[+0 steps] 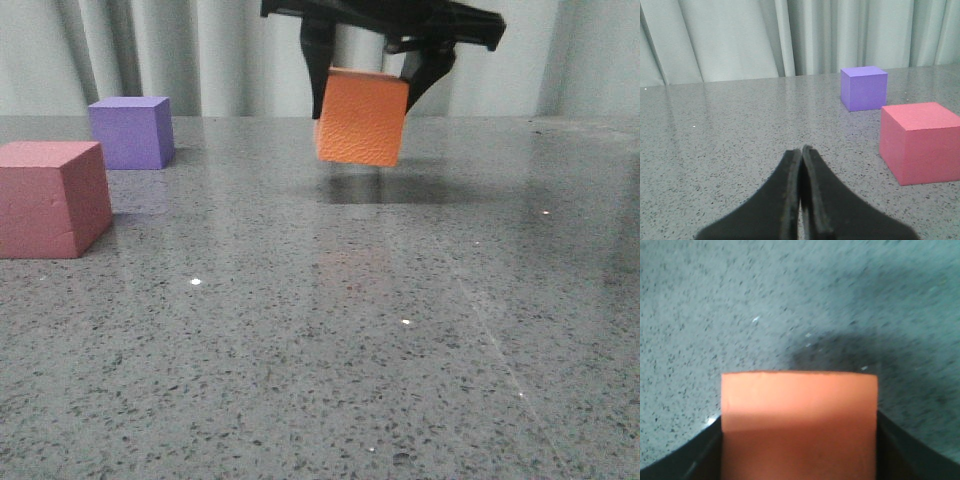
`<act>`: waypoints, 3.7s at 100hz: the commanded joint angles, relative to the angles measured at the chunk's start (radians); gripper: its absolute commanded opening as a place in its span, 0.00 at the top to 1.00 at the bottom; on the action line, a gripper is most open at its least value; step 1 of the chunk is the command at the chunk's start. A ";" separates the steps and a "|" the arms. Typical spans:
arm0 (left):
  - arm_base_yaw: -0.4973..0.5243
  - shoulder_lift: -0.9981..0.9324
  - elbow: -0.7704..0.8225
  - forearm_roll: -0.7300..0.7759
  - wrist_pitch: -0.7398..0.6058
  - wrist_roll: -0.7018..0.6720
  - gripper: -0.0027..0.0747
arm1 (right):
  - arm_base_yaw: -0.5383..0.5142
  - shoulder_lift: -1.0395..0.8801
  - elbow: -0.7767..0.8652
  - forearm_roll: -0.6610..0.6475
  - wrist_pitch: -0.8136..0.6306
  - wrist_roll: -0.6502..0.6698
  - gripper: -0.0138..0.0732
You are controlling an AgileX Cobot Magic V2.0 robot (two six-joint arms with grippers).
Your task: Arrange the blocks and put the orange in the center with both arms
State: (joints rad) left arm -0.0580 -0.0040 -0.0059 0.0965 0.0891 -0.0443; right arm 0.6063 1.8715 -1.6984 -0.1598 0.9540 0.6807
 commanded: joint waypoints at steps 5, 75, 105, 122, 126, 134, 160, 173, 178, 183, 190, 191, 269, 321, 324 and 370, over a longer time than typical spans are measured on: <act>0.004 -0.033 0.056 -0.001 -0.077 0.002 0.99 | 0.030 -0.018 -0.035 -0.044 -0.047 0.056 0.63; 0.004 -0.033 0.056 -0.001 -0.077 0.002 0.99 | 0.047 0.025 -0.035 -0.027 -0.038 0.081 0.13; 0.004 -0.033 0.056 -0.001 -0.077 0.002 0.99 | 0.047 0.012 -0.121 -0.040 0.009 0.076 0.16; 0.004 -0.033 0.056 -0.001 -0.077 0.002 0.99 | 0.047 -0.037 -0.179 -0.129 0.061 0.049 0.16; 0.004 -0.033 0.056 -0.001 -0.077 0.002 0.99 | 0.046 -0.058 -0.185 -0.148 0.068 0.037 0.16; 0.004 -0.033 0.056 -0.001 -0.077 0.002 0.99 | 0.041 -0.109 -0.184 -0.191 0.073 0.020 0.16; 0.004 -0.033 0.056 -0.001 -0.077 0.002 0.99 | -0.018 -0.270 -0.126 -0.214 0.075 -0.095 0.16; 0.004 -0.033 0.056 -0.001 -0.077 0.002 0.99 | -0.055 -0.387 0.000 -0.231 0.043 -0.134 0.16; 0.004 -0.033 0.056 -0.001 -0.077 0.002 0.99 | -0.071 -0.435 0.061 -0.238 0.026 -0.139 0.16; 0.004 -0.033 0.056 -0.001 -0.077 0.002 0.99 | -0.088 -0.484 0.126 -0.248 0.015 -0.139 0.16; 0.004 -0.033 0.056 -0.001 -0.077 0.002 0.99 | -0.121 -0.557 0.226 -0.258 0.008 -0.139 0.16; 0.004 -0.033 0.056 -0.001 -0.077 0.002 0.99 | -0.124 -0.572 0.247 -0.259 0.008 -0.139 0.16; 0.004 -0.033 0.056 -0.001 -0.077 0.002 0.99 | -0.252 -1.240 0.917 -0.307 -0.027 -0.148 0.97; 0.004 -0.033 0.056 -0.001 -0.077 0.002 0.99 | -0.252 -1.244 0.917 -0.307 -0.027 -0.148 0.98; 0.004 -0.033 0.056 -0.001 -0.077 0.002 0.99 | -0.252 -1.244 0.917 -0.307 -0.027 -0.148 0.98; 0.004 -0.033 0.056 -0.001 -0.077 0.002 0.99 | -0.252 -1.358 1.049 -0.322 -0.257 -0.148 0.98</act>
State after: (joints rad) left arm -0.0580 -0.0040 -0.0059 0.0965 0.0891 -0.0443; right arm 0.3584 0.5656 -0.6775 -0.4371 0.8533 0.5412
